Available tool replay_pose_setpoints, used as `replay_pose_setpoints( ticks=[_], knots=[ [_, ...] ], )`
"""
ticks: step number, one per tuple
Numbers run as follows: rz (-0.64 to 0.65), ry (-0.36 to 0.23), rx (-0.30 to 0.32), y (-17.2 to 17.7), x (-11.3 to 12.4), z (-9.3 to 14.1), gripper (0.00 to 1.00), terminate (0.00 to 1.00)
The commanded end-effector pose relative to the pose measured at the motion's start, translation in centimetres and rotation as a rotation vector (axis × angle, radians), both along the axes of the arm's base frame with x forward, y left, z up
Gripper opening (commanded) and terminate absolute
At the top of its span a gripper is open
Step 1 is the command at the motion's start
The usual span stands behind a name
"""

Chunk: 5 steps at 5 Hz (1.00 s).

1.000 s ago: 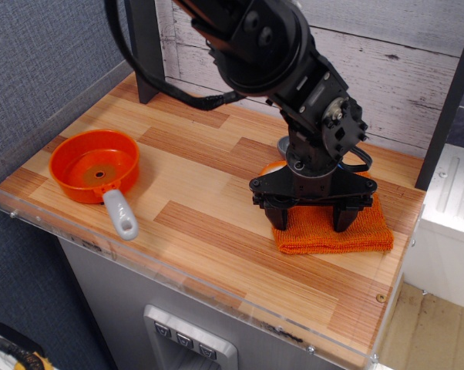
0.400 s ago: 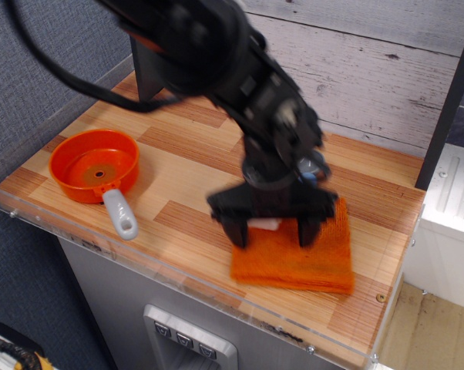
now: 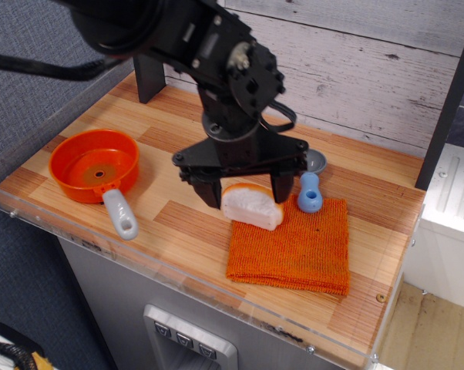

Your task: Move the cloth and it's contents to the lower right

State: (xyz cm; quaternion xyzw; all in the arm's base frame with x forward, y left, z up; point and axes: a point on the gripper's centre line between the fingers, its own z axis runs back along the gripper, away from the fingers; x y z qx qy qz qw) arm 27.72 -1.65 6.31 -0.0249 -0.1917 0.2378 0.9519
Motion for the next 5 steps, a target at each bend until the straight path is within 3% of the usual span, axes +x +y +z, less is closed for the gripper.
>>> replay_pose_setpoints(
  ticks=[1,4,5],
  knots=[
    [-0.004,-0.1,0.022,1.1,-0.9,3.2,1.0,0.0],
    [-0.012,-0.186,0.089,2.2,-1.6,6.0,1.0,0.0],
    [-0.018,-0.19,0.107,2.4,-1.6,6.3,1.0,0.0]
  ],
)
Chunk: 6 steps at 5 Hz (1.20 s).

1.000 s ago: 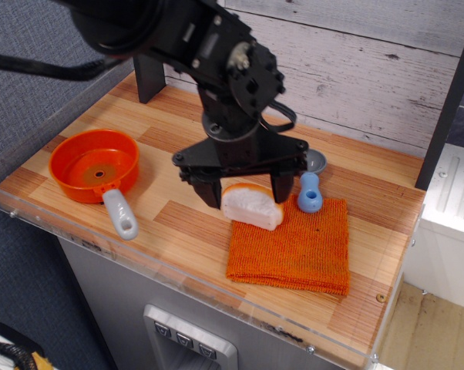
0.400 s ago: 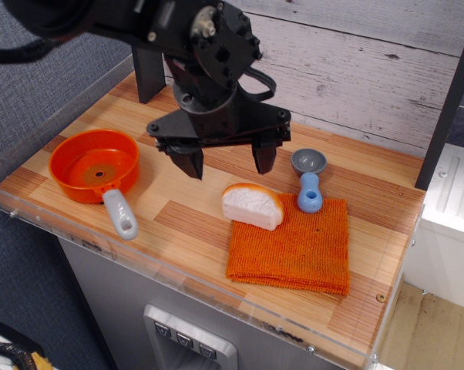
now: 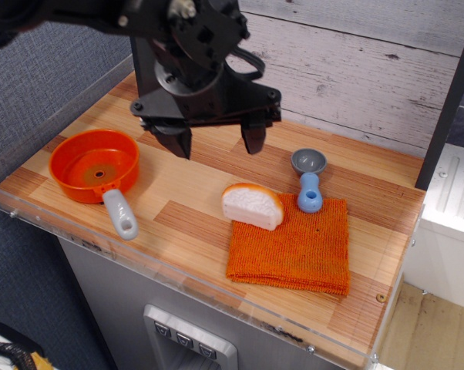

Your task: Move the cloth and it's contents to the lower right

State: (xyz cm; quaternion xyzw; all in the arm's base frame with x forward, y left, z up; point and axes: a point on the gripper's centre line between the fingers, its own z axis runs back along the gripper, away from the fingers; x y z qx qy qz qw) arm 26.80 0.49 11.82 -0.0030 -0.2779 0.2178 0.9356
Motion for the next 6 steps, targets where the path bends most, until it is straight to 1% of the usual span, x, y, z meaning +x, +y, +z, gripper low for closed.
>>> replay_pose_setpoints(
  ticks=[1,5,6],
  knots=[
    [0.0,-0.029,0.017,0.24,-0.69,0.83,1.0,0.0],
    [0.0,-0.029,0.017,0.24,-0.69,0.83,1.0,0.0],
    [0.0,-0.029,0.017,0.24,-0.69,0.83,1.0,1.0]
  ],
)
